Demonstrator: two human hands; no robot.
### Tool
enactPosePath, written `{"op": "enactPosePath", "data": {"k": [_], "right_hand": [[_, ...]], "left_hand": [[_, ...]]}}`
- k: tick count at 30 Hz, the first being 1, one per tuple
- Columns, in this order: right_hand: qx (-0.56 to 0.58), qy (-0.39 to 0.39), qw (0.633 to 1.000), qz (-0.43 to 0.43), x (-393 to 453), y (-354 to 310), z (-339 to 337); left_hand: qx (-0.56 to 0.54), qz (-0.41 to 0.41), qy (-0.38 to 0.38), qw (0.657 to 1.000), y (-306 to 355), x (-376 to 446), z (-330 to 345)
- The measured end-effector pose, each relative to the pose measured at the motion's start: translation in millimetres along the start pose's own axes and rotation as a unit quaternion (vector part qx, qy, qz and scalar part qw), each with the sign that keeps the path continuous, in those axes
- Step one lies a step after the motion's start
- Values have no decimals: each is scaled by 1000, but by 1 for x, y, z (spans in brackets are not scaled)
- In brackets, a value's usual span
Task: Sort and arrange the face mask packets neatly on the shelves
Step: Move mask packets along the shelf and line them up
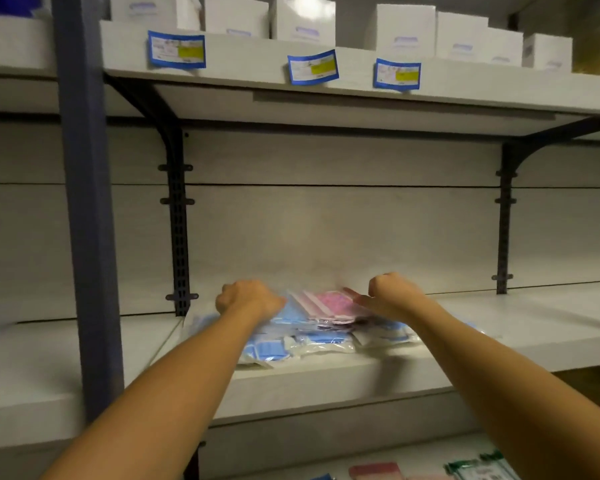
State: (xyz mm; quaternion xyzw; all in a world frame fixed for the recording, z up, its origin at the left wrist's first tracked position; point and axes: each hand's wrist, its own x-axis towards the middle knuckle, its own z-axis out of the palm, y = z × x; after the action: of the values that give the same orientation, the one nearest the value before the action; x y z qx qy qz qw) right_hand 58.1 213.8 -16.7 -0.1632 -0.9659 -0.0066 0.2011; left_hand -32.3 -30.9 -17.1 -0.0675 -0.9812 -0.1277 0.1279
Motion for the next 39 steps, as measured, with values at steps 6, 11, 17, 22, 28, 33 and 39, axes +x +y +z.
{"op": "enactPosePath", "data": {"k": [6,11,17,22,28,33,39], "right_hand": [[38,-29,999,-12,20,-8,18],[47,-50,998,2,26,-18,17],[135,16,990,27,24,-24,5],[243,72,966,52,23,-22,-2],[427,99,897,55,18,-26,-13],[553,77,825,79,12,-32,-18],[664,52,740,93,-7,-50,-28]], "left_hand": [[-46,-20,-6,999,2,9,9],[-41,-46,14,998,-6,14,-3],[-116,-44,16,992,-20,11,-22],[-211,-54,64,974,-26,7,-33],[-316,-50,112,941,-39,-3,-47],[-389,-61,114,912,-49,-26,-60],[-488,-87,116,860,-68,-66,-71]]}}
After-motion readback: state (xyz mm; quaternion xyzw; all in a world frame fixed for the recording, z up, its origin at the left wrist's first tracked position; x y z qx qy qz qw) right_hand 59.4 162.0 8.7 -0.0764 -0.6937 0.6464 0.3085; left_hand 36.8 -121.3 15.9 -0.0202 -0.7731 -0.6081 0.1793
